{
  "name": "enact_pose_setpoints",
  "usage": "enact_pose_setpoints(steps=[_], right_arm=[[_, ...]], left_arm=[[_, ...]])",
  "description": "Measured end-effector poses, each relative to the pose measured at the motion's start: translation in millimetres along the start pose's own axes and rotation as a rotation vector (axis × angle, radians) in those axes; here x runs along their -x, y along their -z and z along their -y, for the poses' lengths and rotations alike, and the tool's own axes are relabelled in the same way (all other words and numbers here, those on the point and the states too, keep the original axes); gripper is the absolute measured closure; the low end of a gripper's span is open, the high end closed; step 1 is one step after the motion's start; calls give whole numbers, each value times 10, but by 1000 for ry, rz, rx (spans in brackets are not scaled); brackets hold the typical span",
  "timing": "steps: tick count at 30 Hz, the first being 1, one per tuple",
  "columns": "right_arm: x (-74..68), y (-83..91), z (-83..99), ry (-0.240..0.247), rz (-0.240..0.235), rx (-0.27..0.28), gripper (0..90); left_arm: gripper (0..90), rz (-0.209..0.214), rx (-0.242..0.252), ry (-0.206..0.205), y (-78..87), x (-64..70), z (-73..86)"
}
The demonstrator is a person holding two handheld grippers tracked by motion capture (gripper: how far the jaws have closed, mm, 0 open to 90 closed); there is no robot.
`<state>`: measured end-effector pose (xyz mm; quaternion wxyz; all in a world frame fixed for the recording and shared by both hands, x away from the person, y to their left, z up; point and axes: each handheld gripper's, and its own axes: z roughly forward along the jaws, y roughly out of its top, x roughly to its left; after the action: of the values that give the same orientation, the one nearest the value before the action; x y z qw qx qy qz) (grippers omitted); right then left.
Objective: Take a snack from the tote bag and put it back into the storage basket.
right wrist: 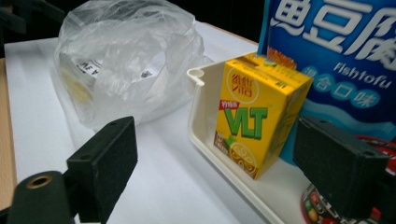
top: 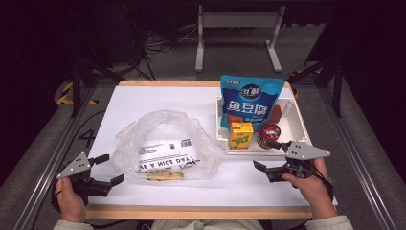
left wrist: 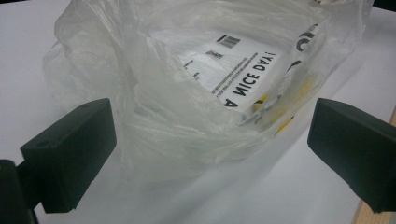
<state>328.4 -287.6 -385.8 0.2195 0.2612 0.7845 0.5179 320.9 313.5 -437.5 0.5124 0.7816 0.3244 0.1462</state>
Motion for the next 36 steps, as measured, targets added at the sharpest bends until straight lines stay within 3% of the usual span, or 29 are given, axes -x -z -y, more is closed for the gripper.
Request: enact_pose_setpoints(steps=[16,28,36], right_arm=[[-54,-191,237,-8,-5,-100,154],[-71,-298,355,-25,-56,-198,154],[-75,-325,379,-34,-54,-247,156]], left_arm=[[17,-3,9,5,7,-4,7],[17,-1,8,7,1,-4,8],[17,-2,6,8,1,-12,12]])
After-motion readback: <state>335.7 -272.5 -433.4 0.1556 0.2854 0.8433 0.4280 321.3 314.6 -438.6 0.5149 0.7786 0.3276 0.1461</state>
